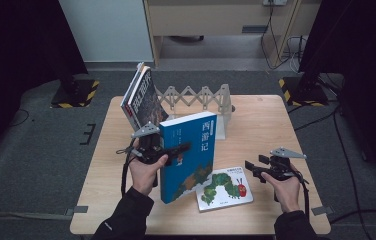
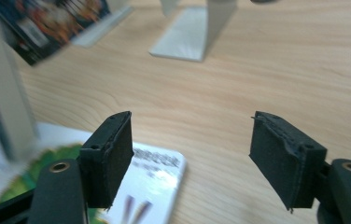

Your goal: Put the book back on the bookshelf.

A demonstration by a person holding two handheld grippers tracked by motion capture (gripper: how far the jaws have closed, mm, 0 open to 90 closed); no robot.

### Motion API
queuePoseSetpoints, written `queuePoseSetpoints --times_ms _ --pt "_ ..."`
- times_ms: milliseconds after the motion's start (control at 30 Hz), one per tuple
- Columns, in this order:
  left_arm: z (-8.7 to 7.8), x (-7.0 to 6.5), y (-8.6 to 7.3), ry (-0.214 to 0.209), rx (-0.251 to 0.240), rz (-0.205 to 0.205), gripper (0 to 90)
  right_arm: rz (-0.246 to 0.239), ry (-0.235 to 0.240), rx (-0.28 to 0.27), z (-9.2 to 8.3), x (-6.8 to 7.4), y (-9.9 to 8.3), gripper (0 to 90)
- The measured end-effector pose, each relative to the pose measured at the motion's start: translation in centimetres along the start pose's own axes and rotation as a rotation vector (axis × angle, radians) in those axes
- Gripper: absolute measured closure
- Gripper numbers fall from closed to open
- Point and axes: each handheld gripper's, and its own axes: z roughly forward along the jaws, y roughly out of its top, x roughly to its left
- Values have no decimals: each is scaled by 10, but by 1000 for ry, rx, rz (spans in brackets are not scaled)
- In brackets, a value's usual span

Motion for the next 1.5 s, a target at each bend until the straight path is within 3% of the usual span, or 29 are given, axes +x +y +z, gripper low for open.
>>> queuePoseSetpoints --times_ms 300,467,633,800,1100,1333,1500 --pt "-26 5 20 111 -48 38 604 -40 -126 120 0 -20 -10 247" --pt "-30 15 26 143 -30 22 604 -69 -183 191 3 -27 -14 219" --pt "-26 27 27 174 -17 -25 603 -75 -206 220 6 -33 -18 211" --pt "-20 34 37 231 -17 -29 603 -70 -211 251 10 -38 -21 211" --pt "-10 35 69 297 -61 25 603 -92 -238 221 15 -38 -27 126" --pt "-3 36 86 296 -125 4 603 -89 -239 180 17 -37 -33 62" --pt "4 39 95 313 -131 5 604 -86 -240 168 19 -36 -34 33"
